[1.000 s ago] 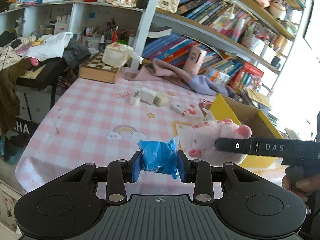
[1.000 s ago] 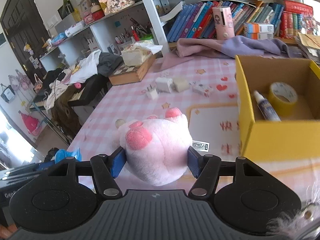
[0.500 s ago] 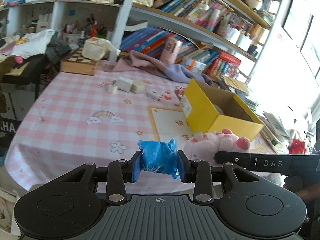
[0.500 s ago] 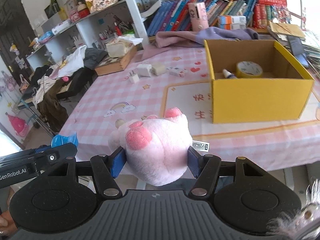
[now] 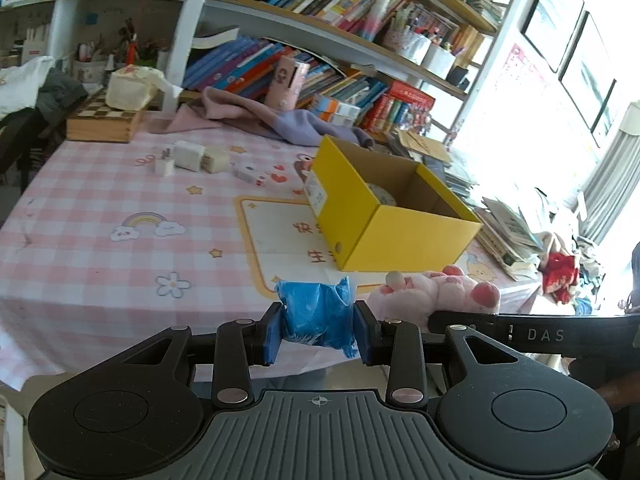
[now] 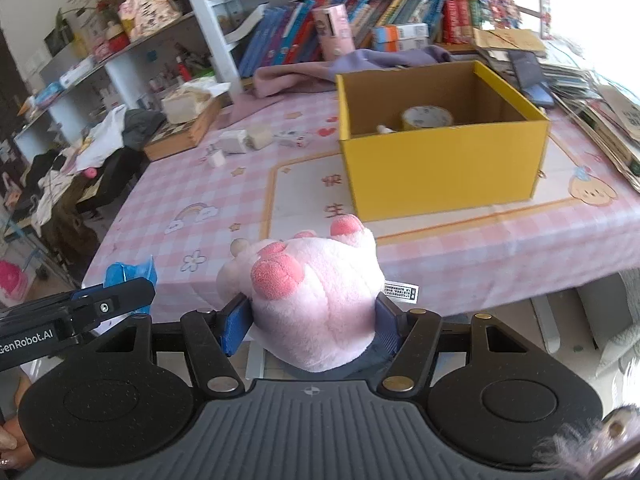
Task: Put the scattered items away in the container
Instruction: 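Lift and carry the pig and packet over the yellow box with both tools, then lower into the box and open the right tool while the left tool releases the packet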
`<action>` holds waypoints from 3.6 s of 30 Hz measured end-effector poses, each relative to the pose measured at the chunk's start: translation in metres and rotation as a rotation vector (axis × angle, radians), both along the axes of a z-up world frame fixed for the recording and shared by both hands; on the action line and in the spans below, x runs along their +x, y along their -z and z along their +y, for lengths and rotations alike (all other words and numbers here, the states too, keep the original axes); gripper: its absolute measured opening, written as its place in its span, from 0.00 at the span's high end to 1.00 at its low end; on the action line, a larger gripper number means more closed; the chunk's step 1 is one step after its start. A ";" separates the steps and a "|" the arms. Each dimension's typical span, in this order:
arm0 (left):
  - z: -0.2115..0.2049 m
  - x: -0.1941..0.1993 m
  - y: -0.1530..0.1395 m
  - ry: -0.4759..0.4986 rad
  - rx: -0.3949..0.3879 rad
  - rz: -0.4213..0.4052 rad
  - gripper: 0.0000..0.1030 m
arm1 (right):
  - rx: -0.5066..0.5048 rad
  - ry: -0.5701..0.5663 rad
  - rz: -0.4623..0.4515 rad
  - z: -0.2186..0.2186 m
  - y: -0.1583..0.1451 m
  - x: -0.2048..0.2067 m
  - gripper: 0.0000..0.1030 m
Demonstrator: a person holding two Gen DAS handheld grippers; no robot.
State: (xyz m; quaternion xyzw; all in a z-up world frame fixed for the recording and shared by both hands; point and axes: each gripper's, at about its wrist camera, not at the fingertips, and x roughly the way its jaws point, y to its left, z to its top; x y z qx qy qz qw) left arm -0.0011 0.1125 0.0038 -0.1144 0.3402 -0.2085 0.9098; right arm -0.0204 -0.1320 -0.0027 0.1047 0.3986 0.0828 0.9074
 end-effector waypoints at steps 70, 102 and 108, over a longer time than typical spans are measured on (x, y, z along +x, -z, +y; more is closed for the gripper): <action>-0.188 0.131 -0.036 0.218 0.068 -0.202 0.66 | -0.106 0.145 -0.187 -0.167 -0.040 0.115 0.40; -0.247 0.214 0.031 0.008 0.397 0.024 0.64 | -0.231 -0.284 -0.022 -0.167 0.040 0.248 0.44; -0.246 0.210 0.029 -0.017 0.447 -0.003 0.53 | -0.239 -0.270 -0.016 -0.166 0.039 0.248 0.41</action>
